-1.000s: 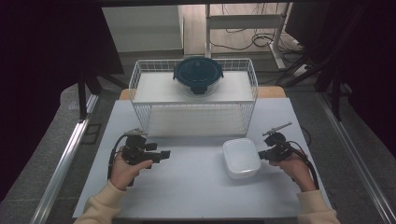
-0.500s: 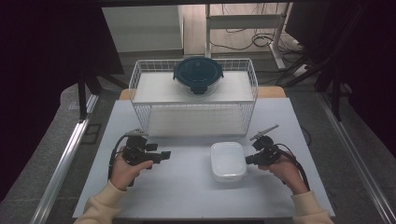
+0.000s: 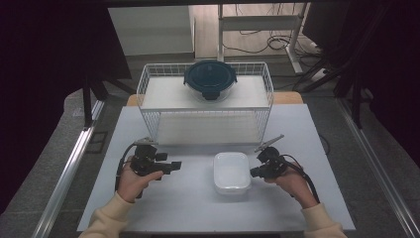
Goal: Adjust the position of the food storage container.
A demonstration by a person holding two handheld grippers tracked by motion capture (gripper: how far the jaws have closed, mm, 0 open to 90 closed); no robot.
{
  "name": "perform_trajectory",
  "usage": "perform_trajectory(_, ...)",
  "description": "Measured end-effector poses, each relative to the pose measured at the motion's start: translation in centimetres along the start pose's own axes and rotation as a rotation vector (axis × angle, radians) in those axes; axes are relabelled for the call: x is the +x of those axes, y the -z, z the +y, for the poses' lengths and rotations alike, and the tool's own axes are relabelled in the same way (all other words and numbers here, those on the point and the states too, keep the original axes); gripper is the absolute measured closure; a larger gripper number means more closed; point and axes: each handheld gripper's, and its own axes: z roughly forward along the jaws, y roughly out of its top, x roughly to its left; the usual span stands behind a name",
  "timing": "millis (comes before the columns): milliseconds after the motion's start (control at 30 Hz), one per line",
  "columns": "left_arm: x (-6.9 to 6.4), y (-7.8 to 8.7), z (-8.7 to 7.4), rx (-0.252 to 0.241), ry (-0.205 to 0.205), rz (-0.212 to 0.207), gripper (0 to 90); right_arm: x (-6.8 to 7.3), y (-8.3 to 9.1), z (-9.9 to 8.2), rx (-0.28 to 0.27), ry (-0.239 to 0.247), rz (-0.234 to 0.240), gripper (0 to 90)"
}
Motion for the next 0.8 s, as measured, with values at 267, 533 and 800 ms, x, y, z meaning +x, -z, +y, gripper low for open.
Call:
perform_trajectory(267,0.0,-0.1,0.0,0.005,-0.007,0.0,25.3,1.6,-1.1,1.0,-0.003,0.047,0.017,89.2)
perform_trajectory(533,0.1,0.1,0.0,-0.003,-0.003,0.006,25.3,1.3,0.5,0.8,-0.057,0.042,-0.041,89.2)
perform_trajectory(800,0.1,0.1,0.0,-0.004,0.002,0.008,25.1,-0.2,3.3,-1.0,-0.206,-0.055,-0.063,67.9)
